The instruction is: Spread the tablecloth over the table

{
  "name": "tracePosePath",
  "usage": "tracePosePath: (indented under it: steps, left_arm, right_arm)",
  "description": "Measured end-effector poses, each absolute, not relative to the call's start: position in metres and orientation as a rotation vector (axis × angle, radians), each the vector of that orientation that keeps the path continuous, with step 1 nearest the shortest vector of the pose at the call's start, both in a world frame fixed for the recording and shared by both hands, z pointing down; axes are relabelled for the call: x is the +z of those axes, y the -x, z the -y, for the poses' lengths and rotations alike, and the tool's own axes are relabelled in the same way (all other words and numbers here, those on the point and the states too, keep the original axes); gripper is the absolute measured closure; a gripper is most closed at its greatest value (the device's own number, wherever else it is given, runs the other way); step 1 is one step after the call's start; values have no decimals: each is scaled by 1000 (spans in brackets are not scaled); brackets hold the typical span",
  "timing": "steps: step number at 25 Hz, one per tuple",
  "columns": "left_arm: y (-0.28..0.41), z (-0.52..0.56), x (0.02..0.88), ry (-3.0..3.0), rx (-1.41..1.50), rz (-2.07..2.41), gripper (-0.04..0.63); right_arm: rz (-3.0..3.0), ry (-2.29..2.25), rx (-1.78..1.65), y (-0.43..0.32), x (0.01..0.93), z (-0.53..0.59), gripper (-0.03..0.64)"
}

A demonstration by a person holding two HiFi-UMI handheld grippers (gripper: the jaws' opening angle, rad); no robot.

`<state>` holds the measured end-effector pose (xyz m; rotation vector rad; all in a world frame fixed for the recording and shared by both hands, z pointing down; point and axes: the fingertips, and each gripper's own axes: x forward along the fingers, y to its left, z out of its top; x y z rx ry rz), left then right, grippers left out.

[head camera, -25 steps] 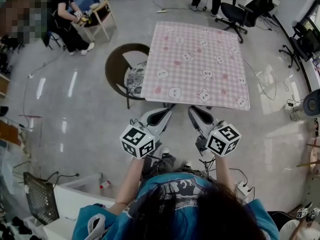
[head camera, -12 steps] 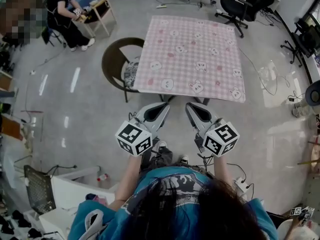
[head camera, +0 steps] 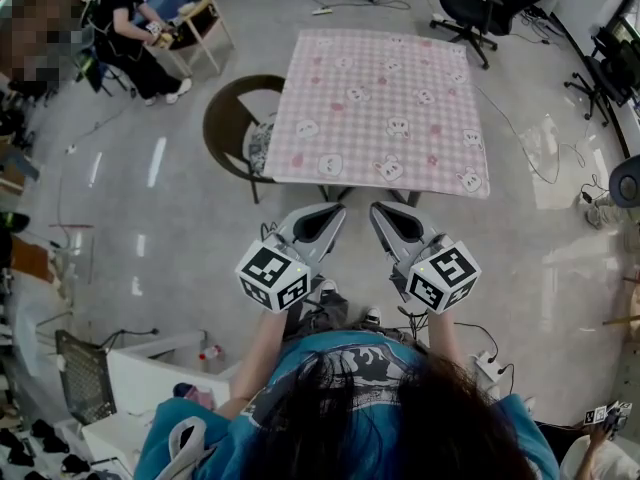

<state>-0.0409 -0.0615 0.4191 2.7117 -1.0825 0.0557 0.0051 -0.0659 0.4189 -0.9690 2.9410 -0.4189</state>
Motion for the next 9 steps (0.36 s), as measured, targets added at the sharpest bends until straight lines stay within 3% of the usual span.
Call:
tracePosePath:
  steps: [9]
  left_arm:
    - [38,66,420,-2708,62,1084,583]
  right_arm:
    - [-2933,958,-447,-9,422,70,615]
